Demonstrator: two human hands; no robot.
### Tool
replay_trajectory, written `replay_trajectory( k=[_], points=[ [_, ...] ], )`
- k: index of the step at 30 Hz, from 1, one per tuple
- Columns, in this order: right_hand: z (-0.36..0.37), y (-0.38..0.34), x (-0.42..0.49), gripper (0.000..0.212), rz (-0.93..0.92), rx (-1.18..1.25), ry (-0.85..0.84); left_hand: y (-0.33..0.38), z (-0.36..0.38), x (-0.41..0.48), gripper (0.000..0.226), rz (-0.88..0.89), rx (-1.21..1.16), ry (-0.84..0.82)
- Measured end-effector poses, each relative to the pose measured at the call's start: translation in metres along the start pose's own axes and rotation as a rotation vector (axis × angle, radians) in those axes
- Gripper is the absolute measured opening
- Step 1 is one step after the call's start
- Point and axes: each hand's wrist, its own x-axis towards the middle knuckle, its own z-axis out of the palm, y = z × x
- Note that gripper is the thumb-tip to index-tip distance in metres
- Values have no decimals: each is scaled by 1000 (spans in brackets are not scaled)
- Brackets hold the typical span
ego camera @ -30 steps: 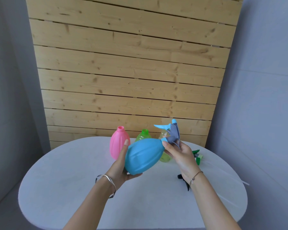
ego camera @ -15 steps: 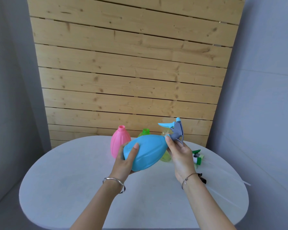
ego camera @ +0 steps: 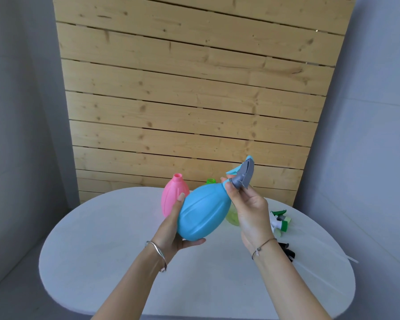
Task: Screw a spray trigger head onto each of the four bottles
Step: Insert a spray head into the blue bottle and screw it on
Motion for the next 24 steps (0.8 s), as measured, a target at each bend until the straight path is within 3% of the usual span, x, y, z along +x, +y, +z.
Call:
replay_trajectory(
  k=[11,15,19,24],
  points=[
    [58,-4,13,13,-47,-114,-87,26,-28,-6,73,131,-100,66],
    [95,3,22,17,-41,-180,-158,43,-54,-9,56,204,-94,219],
    [135,13,42,16,-38,-210,-254,56,-88,-8,61,327,51,446],
    [160,47,67,22,3,-338,-283,49,-102,-6,53,450,392,538]
  ],
)
